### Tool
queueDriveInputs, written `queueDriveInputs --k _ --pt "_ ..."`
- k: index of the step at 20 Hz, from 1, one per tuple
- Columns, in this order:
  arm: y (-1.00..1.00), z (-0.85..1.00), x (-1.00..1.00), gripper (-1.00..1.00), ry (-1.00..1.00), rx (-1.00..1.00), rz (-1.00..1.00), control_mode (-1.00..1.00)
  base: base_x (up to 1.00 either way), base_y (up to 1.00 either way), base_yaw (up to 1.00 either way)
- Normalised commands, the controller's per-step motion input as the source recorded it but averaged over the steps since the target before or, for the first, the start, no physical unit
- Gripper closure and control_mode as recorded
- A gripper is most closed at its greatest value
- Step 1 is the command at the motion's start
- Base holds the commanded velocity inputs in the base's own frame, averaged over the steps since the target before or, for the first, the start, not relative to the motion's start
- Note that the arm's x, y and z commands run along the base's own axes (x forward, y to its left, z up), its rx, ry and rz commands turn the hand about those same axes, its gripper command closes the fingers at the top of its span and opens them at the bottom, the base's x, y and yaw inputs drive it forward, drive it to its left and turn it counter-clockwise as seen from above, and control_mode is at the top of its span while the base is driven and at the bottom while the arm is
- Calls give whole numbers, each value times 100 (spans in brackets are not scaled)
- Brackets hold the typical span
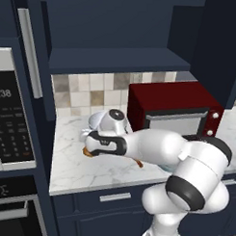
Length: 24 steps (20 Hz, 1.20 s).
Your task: Pick both bowls and place them on the counter. Then place the chicken drumstick in one bowl and place the bread in the other bowl.
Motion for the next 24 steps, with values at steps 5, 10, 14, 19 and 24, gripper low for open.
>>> queueDriveInputs --k 5,10,14,19,24 --pt "14 -12 16 -100 0 0 2 -100 0 0 0" --pt "10 -16 4 -100 0 -2 2 -100 0 0 0" --pt "8 -18 6 -100 0 -2 2 -100 0 0 0" --pt "0 -16 1 -100 0 -3 4 -100 0 0 0" --pt "0 -9 3 -100 -2 -3 4 -100 0 0 0"
